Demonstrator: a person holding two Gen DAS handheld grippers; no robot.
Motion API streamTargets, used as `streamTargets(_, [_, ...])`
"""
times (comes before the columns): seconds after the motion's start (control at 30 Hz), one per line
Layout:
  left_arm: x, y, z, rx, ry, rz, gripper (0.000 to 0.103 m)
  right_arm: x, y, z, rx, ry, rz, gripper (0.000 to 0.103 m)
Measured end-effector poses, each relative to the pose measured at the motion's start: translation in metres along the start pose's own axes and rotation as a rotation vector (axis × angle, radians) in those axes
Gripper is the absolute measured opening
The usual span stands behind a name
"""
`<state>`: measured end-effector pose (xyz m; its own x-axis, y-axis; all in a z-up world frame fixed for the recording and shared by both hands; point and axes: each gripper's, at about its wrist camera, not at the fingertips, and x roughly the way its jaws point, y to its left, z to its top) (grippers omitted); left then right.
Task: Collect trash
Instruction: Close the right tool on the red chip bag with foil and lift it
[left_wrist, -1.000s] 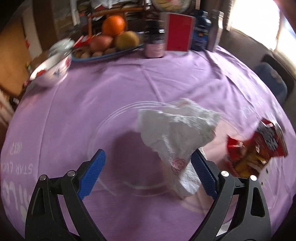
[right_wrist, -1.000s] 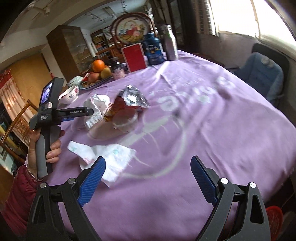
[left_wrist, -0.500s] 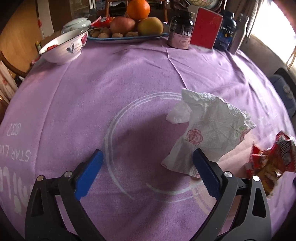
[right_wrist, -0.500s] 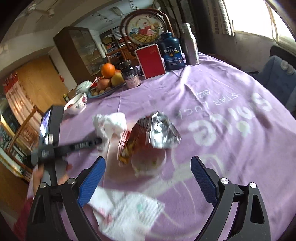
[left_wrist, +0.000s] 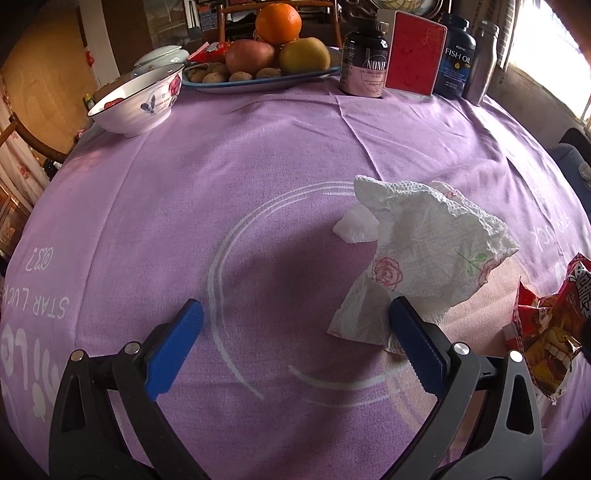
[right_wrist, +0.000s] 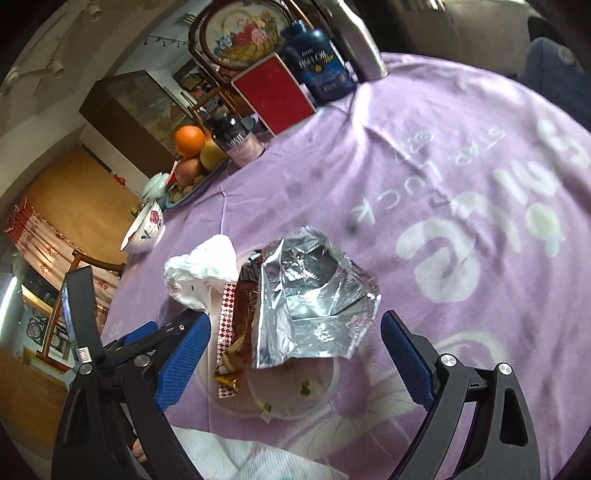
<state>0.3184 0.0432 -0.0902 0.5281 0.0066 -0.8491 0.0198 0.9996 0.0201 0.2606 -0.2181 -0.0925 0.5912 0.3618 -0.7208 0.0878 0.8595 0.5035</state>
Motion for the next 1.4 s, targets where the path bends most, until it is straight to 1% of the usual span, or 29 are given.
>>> streamTargets(0.07, [0.000, 0.000, 0.000, -0.001, -0.001, 0.001, 0.098, 0.006, -0.001, 0.002, 0.004, 0.003, 0.013, 0.090])
streamTargets(0.1, [0.000, 0.000, 0.000, -0.001, -0.001, 0.001, 0.098, 0.009, 0.000, 0.002, -0.002, 0.000, 0.017, 0.083])
streamTargets(0.13, [0.000, 0.000, 0.000, -0.001, -0.001, 0.001, 0.098, 0.010, 0.000, 0.002, -0.007, 0.000, 0.020, 0.068])
streamTargets(0.17, [0.000, 0.000, 0.000, -0.001, 0.000, 0.001, 0.098, 0.011, -0.001, 0.003, -0.009, 0.002, 0.027, 0.056])
streamTargets(0.2, [0.000, 0.000, 0.000, -0.001, 0.000, 0.001, 0.098, 0.010, -0.001, 0.003, -0.011, -0.002, 0.052, 0.052])
streamTargets(0.27, [0.000, 0.000, 0.000, -0.001, 0.000, 0.001, 0.098, 0.003, 0.000, 0.003, -0.029, -0.033, 0.048, 0.037])
streamTargets(0.37, [0.000, 0.000, 0.000, -0.001, -0.001, 0.001, 0.098, -0.014, 0.007, 0.001, -0.086, -0.123, 0.004, 0.027])
streamTargets(0.43, [0.000, 0.000, 0.000, -0.001, -0.001, 0.001, 0.098, -0.027, 0.010, -0.003, -0.115, -0.190, -0.021, 0.025])
streamTargets(0.5, [0.000, 0.000, 0.000, -0.001, 0.000, 0.001, 0.098, -0.040, 0.007, -0.007, -0.124, -0.245, -0.020, 0.025])
streamTargets(0.57, [0.000, 0.000, 0.000, -0.002, 0.001, 0.000, 0.098, -0.051, 0.000, -0.008, -0.107, -0.276, 0.010, 0.025])
streamTargets(0.6, [0.000, 0.000, 0.000, -0.002, 0.002, -0.002, 0.097, -0.054, -0.004, -0.009, -0.094, -0.282, 0.010, 0.025])
streamTargets(0.7, [-0.001, 0.000, 0.001, 0.003, 0.008, -0.023, 0.096, -0.065, -0.019, -0.016, -0.048, -0.261, -0.032, 0.024])
streamTargets(0.77, [-0.003, 0.001, 0.002, 0.001, 0.010, -0.062, 0.096, -0.075, -0.028, -0.022, -0.029, -0.266, -0.043, 0.024])
streamTargets(0.83, [-0.006, 0.001, 0.003, -0.002, 0.004, -0.112, 0.096, -0.090, -0.034, -0.028, -0.038, -0.294, -0.117, 0.024])
streamTargets(0.87, [-0.009, 0.000, 0.003, -0.001, -0.005, -0.131, 0.096, -0.093, -0.036, -0.030, -0.050, -0.295, -0.143, 0.026])
streamTargets(0.9, [-0.011, 0.000, 0.003, 0.001, -0.013, -0.138, 0.096, -0.096, -0.036, -0.032, -0.067, -0.291, -0.172, 0.026])
streamTargets(0.93, [-0.014, -0.002, 0.003, 0.007, -0.026, -0.145, 0.096, -0.097, -0.037, -0.033, -0.079, -0.280, -0.191, 0.028])
streamTargets(0.97, [-0.017, -0.003, 0.002, 0.011, -0.038, -0.150, 0.096, -0.095, -0.038, -0.033, -0.080, -0.266, -0.191, 0.040])
streamTargets(1.03, [-0.022, -0.004, 0.002, 0.012, -0.057, -0.157, 0.096, -0.089, -0.037, -0.030, -0.067, -0.230, -0.149, 0.058])
streamTargets(1.17, [-0.023, -0.004, 0.003, 0.009, -0.063, -0.147, 0.096, -0.068, -0.027, -0.020, -0.056, -0.173, -0.095, 0.071])
streamTargets(1.23, [-0.021, -0.001, 0.003, -0.003, -0.054, -0.152, 0.096, -0.055, -0.023, -0.014, -0.030, -0.140, -0.067, 0.075])
streamTargets(1.33, [-0.020, 0.000, 0.004, -0.013, -0.042, -0.172, 0.096, -0.035, -0.027, -0.001, 0.052, -0.097, -0.017, 0.077])
streamTargets(1.4, [-0.022, -0.001, 0.004, -0.005, -0.050, -0.172, 0.096, -0.025, -0.032, 0.007, 0.097, -0.091, -0.005, 0.077])
